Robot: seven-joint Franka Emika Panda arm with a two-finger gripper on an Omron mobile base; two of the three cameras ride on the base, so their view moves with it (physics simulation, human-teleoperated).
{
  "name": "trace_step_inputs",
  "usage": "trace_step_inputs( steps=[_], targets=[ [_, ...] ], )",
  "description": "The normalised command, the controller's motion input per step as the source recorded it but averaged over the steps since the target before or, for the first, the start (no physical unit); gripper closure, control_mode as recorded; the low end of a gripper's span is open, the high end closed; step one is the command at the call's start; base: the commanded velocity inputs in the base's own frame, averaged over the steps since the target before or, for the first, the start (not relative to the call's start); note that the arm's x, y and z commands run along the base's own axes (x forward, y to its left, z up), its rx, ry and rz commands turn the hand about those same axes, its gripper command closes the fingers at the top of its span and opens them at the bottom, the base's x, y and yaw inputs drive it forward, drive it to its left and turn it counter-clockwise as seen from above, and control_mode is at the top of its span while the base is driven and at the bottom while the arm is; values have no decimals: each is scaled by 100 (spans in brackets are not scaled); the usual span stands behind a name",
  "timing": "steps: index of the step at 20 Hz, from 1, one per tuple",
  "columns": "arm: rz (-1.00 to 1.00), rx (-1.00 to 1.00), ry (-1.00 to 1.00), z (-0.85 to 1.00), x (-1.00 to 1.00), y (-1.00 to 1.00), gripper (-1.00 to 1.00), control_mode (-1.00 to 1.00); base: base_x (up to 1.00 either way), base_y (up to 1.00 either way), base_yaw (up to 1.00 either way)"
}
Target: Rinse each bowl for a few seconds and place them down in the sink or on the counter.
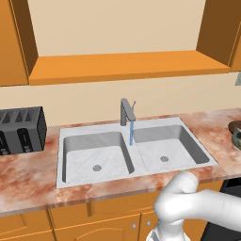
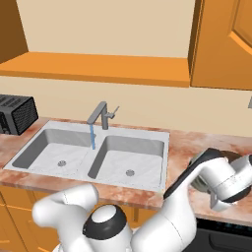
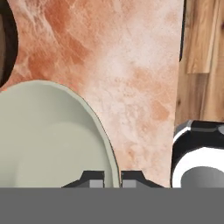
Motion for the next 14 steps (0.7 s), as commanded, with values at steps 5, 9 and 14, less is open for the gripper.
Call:
trace_step_inputs(
  steps=[5, 9, 14],
  targets=[
    [10, -22, 1, 54, -26, 74, 100, -100, 0, 0, 0],
    [13, -29, -1, 42, -11, 81, 100, -100, 0, 0, 0],
    [9, -31, -25, 6, 0, 85, 100, -100, 0, 0, 0]
  ],
)
